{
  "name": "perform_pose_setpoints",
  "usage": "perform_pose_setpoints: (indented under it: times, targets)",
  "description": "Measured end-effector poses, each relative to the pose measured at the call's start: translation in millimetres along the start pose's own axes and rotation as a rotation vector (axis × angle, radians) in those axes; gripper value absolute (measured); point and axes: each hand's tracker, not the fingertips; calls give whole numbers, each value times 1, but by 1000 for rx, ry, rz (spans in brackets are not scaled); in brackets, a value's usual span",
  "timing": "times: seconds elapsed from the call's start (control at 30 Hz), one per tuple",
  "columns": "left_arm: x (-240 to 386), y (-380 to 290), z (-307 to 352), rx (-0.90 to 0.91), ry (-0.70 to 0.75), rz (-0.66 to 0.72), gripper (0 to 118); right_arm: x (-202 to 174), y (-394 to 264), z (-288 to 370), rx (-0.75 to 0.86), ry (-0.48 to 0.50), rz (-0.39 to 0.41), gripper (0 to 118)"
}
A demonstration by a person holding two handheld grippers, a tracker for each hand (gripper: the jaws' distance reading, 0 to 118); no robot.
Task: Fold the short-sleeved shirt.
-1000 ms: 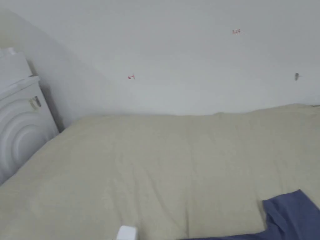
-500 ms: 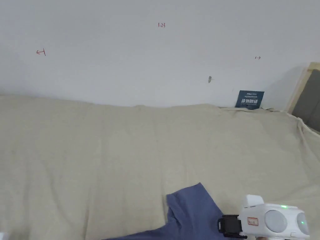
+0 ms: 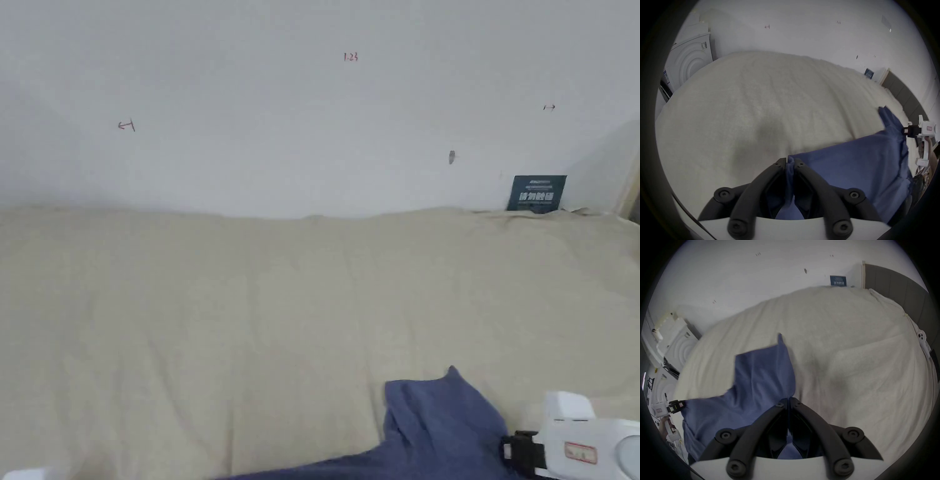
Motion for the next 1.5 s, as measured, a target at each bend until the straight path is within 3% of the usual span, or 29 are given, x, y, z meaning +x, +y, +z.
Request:
perform_pose_setpoints:
  times: [0.1,0.23,0.37,0.6,0.7,0.77,0.93,1.0,1.03,1.07,1.13,1.17,1.23,1.3,1.43,1.5]
  targets:
    - [-4,-11,52,86,-127,17,8,-4,-14,54,76,47,-10,1]
    - [-17,-51,117,125,-155,22,7,-2,-62,129,169,103,-84,1]
    - [-31,-108,161,137,-184,43,7,6,-129,179,211,87,-142,1]
    - [-51,-184,169,58,-214,150,7,8,-229,202,163,50,-281,1]
    - [-51,-197,151,6,-187,138,7,9,-246,185,95,24,-296,1]
    - [-53,-200,145,-11,-184,141,7,10,-250,176,68,-12,-256,1]
    - [-53,-200,141,-22,-169,134,7,14,-251,171,48,-30,-247,1]
    - [-52,-199,146,-19,-160,135,26,13,-249,173,40,-36,-215,3]
    - [-52,-198,153,0,-138,134,46,8,-247,180,62,-53,-170,9]
    - [-51,-196,167,96,-101,107,74,-2,-245,196,112,-113,-92,23]
    - [-49,-182,197,148,-92,89,93,-20,-240,231,276,-186,35,56]
    - [-48,-173,214,180,-110,107,94,-30,-235,249,357,-159,54,75]
    - [-32,-156,252,314,-131,58,94,-49,-221,278,471,-38,69,92]
    - [-12,-143,279,438,-73,16,95,-68,-210,299,533,23,82,92]
    - [16,-130,301,553,-134,55,95,-105,-196,312,595,140,107,92]
    - [30,-126,304,595,-151,44,95,-121,-194,310,585,137,118,92]
